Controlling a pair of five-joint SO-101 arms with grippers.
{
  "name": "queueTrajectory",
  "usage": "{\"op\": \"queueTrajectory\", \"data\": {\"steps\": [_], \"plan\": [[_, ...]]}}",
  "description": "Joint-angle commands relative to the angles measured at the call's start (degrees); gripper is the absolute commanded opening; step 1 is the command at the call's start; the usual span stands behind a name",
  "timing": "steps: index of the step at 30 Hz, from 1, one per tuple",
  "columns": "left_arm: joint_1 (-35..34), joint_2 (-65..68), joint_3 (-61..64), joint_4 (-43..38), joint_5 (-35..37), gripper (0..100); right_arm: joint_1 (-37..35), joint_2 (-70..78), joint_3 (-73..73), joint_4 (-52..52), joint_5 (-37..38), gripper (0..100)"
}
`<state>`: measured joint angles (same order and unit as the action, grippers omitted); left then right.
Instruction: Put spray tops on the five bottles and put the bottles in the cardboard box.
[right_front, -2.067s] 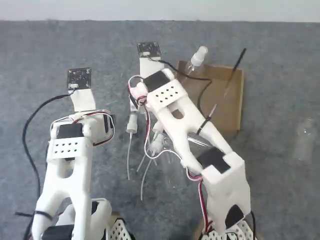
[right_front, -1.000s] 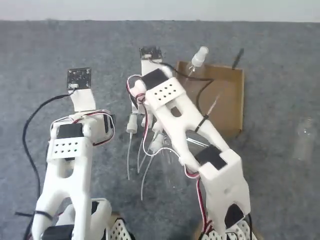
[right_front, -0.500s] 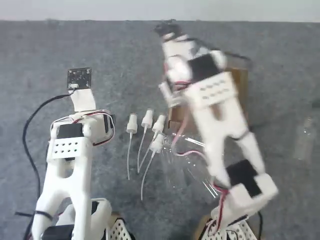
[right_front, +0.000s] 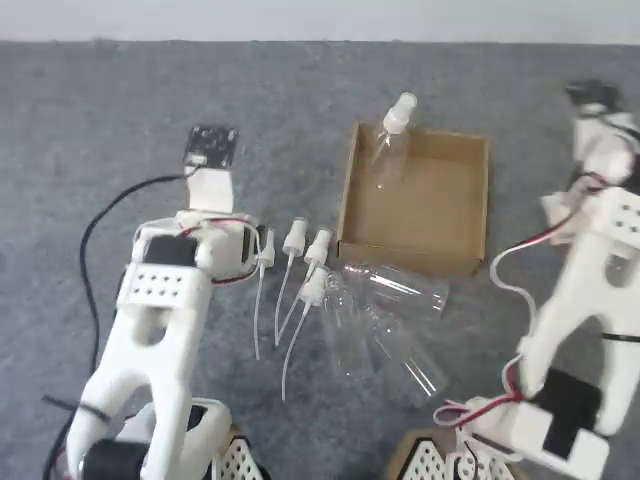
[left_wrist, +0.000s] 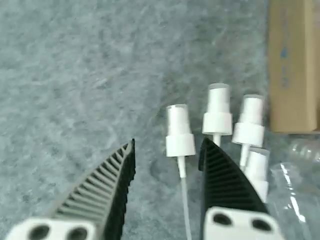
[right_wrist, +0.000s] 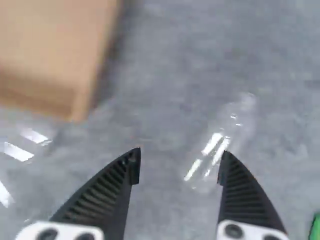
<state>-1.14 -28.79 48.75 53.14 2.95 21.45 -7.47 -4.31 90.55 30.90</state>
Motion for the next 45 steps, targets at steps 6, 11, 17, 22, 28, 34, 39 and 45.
{"op": "queueTrajectory", "data": {"steps": [6, 11, 17, 22, 28, 34, 39, 45], "plan": [[0.97, 19.96, -17.19, 2.90, -0.70, 19, 11.30, 12.97, 1.76, -15.52, 0.79, 23.6], [0.88, 30.59, -23.25, 2.46, -0.62, 19, 12.53, 18.77, 1.14, -17.45, 0.88, 28.6], [1.05, 39.82, -28.26, 2.11, -0.26, 18, 13.23, 23.25, -1.85, -17.71, 1.05, 28.6], [1.49, 43.25, -29.85, 2.11, -0.53, 11, 13.58, 28.09, -2.73, -19.30, 1.23, 28.6], [2.90, 43.43, -29.58, 2.90, -0.70, 1, 14.20, 31.43, -2.90, -20.18, 1.23, 28.1], [2.37, 43.16, -29.93, 3.87, -0.70, 1, 15.43, 31.43, -2.90, -24.13, 1.32, 14.7], [1.93, 34.20, -29.58, 8.00, -0.70, 1, 16.13, 31.78, -2.81, -24.13, 8.09, 9.4], [2.02, 17.32, -26.33, 11.60, -0.62, 1, 15.60, 29.93, -3.87, -23.96, 8.35, 4.6]]}}
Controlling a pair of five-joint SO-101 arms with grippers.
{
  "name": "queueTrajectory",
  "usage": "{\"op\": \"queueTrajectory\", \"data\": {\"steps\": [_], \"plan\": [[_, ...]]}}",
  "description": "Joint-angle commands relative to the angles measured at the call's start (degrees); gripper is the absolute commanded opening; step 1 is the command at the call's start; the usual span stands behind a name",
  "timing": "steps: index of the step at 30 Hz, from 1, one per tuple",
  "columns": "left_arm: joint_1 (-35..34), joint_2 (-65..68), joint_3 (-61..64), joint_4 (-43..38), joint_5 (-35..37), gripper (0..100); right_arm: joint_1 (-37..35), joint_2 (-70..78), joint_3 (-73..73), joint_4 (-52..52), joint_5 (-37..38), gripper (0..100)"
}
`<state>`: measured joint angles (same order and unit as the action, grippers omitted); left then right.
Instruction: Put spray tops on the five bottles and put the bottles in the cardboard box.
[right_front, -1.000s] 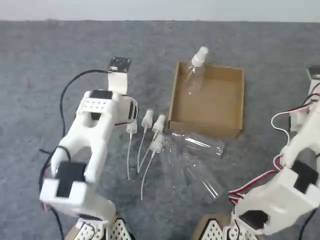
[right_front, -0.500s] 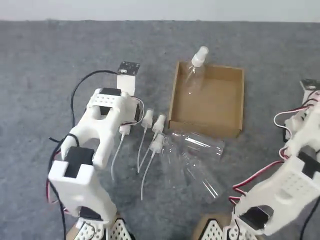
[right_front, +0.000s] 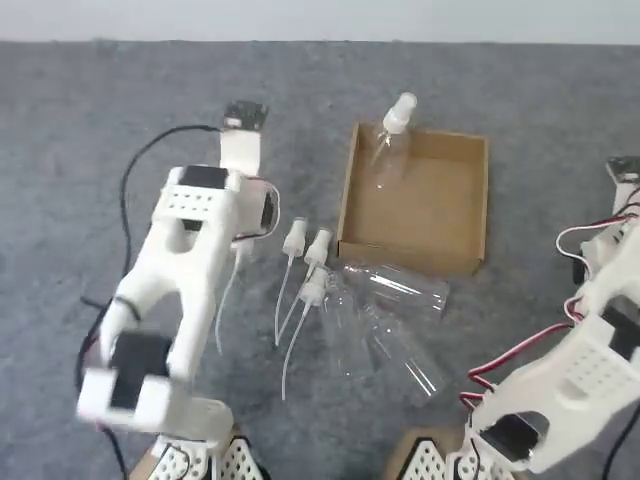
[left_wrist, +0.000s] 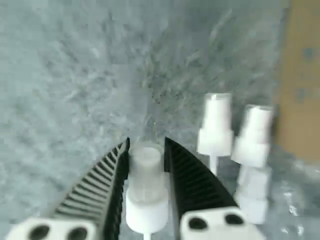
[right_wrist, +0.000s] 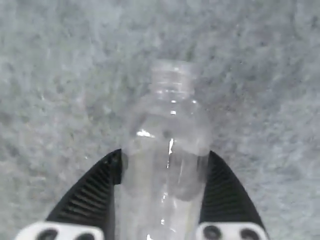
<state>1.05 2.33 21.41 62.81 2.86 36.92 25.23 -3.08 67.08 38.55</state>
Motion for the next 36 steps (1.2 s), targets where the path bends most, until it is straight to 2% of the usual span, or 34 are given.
{"op": "queueTrajectory", "data": {"steps": [1, 7, 11, 14, 19, 23, 26, 31, 36], "plan": [[-0.18, -16.70, 1.80, 2.02, -0.53, 1, -0.75, -3.91, -5.71, 0.04, 0.62, 3.7], [-0.26, -32.18, 1.54, 7.56, -0.62, 1, -10.86, -18.33, -6.51, 4.70, -8.18, 0.6], [-0.70, -40.35, -1.98, 12.13, -0.62, 1, -21.76, -30.11, -1.58, 6.02, -13.27, 0.6], [-3.69, -44.57, -4.35, 13.10, -0.62, 1, -30.55, -39.96, 5.01, 5.32, -16.53, 0.6], [-9.93, -47.74, -9.80, 13.10, -0.44, 1, -47.96, -55.69, 18.81, -0.13, -22.51, 0.6], [-11.16, -49.32, -13.49, 13.19, 0.09, 1, -63.16, -62.81, 29.71, -5.85, -23.74, 0.6], [-11.16, -51.52, -14.73, 11.87, 3.43, 1, -71.25, -64.92, 36.31, -11.12, -25.76, 0.6], [-10.90, -54.33, -14.64, 6.68, 7.21, 1, -79.78, -65.01, 43.96, -19.56, -27.08, 0.7], [-10.73, -52.04, -14.55, 3.16, 11.52, 1, -83.38, -65.71, 48.70, -25.01, -26.73, 0.9]]}}
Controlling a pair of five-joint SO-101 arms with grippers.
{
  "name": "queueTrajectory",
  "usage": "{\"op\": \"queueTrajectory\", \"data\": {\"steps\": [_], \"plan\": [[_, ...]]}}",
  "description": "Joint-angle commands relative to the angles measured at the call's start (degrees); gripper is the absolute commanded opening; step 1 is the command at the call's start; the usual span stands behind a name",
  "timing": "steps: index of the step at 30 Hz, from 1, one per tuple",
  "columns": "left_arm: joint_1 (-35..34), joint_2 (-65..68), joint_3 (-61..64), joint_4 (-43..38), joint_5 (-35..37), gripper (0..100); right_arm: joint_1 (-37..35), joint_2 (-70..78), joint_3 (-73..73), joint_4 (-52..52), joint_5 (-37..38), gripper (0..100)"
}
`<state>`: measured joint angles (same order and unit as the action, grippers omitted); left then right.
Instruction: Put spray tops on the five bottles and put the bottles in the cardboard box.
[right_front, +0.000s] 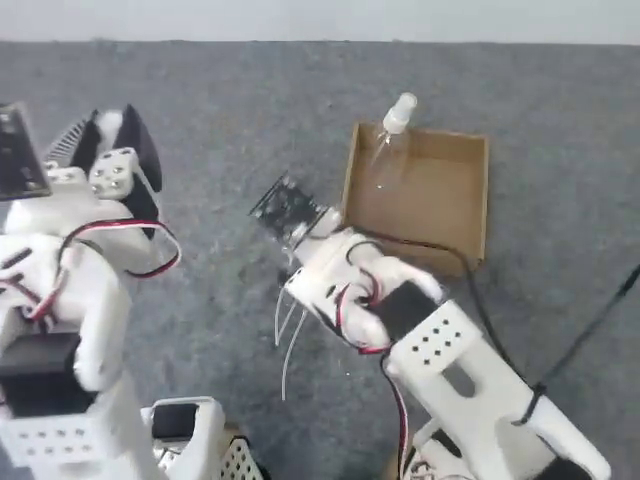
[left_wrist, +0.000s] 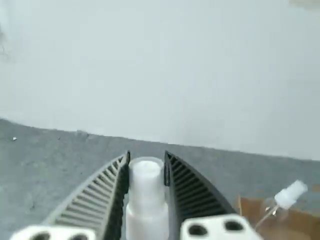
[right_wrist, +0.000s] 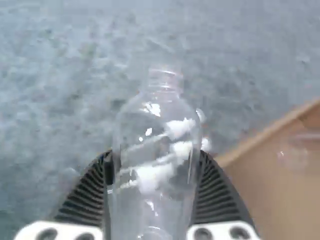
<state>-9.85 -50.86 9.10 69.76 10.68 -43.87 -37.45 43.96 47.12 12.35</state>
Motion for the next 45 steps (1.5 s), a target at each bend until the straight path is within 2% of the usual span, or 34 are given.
{"op": "queueTrajectory", "data": {"steps": [1, 12, 21, 29, 36, 45], "plan": [[0.18, 1.93, -2.24, -4.57, 4.57, 1, -2.77, -3.03, 2.55, -5.93, -0.53, 0.8], [0.88, 11.16, -2.33, -12.48, 7.56, 1, -7.43, -8.40, 15.38, -25.10, -0.88, 0.6], [5.45, 11.69, -2.24, -12.48, 7.56, 1, -7.69, -12.70, 18.20, -25.10, -0.97, 0.6], [6.07, 11.25, 1.89, -11.60, 10.11, 1, -7.60, -12.70, 18.46, -25.10, -0.97, 0.6], [12.48, 11.25, 2.68, -4.92, 10.11, 1, -7.34, -13.23, 18.46, -25.63, -7.30, 0.6], [12.84, 11.16, 2.68, -0.18, 10.02, 1, -7.34, -13.23, 18.55, -25.71, -7.82, 0.6]]}}
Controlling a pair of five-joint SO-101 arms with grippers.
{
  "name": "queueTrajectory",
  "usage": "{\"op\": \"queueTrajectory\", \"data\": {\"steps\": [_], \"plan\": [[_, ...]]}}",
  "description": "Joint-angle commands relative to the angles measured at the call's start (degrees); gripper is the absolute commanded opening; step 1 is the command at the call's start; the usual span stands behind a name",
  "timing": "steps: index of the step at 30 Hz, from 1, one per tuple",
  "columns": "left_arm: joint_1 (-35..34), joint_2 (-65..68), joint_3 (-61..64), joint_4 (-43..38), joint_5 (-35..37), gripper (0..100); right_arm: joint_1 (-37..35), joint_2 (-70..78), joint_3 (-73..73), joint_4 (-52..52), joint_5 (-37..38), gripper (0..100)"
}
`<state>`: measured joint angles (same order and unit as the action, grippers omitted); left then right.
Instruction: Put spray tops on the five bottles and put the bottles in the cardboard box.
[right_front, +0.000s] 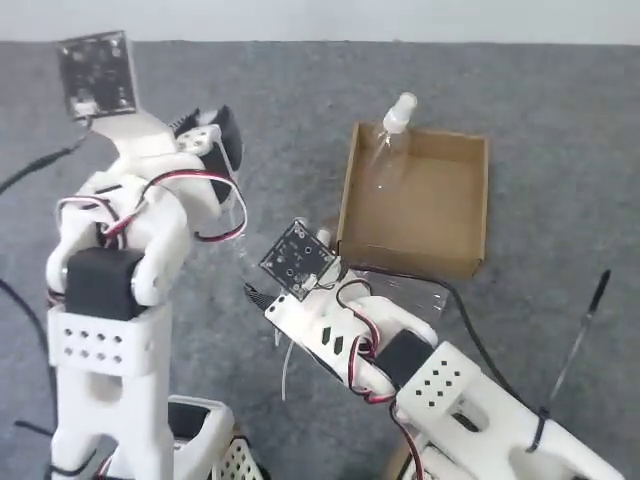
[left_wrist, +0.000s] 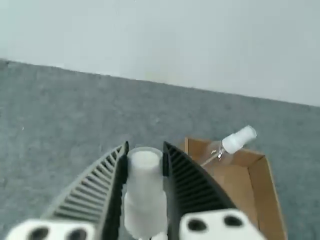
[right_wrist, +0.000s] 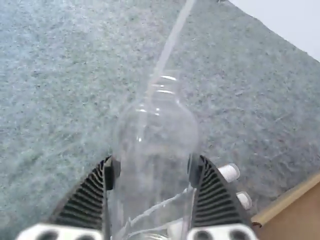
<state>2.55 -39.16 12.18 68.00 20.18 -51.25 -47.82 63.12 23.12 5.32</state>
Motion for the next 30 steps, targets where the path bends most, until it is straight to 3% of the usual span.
{"op": "queueTrajectory", "data": {"steps": [1, 5, 11, 18, 30], "plan": [[0.44, -0.53, -0.31, 1.76, 0.53, 1, 0.04, -2.86, -0.62, -1.71, -0.79, 0.6], [0.62, -0.53, 1.45, 3.87, 0.53, 1, 1.71, -2.86, -0.62, -2.33, -1.05, 0.6], [1.41, -0.53, 5.93, 3.60, -1.49, 1, 6.81, -2.86, -0.62, -6.64, -7.56, 0.6], [7.91, -0.53, 9.19, 3.69, -3.16, 1, 7.16, -2.86, -0.62, -6.64, -7.65, 0.6], [7.91, -0.62, 11.91, 3.52, -6.07, 4, 7.16, -2.95, 2.29, -6.46, -7.38, 0.7]]}}
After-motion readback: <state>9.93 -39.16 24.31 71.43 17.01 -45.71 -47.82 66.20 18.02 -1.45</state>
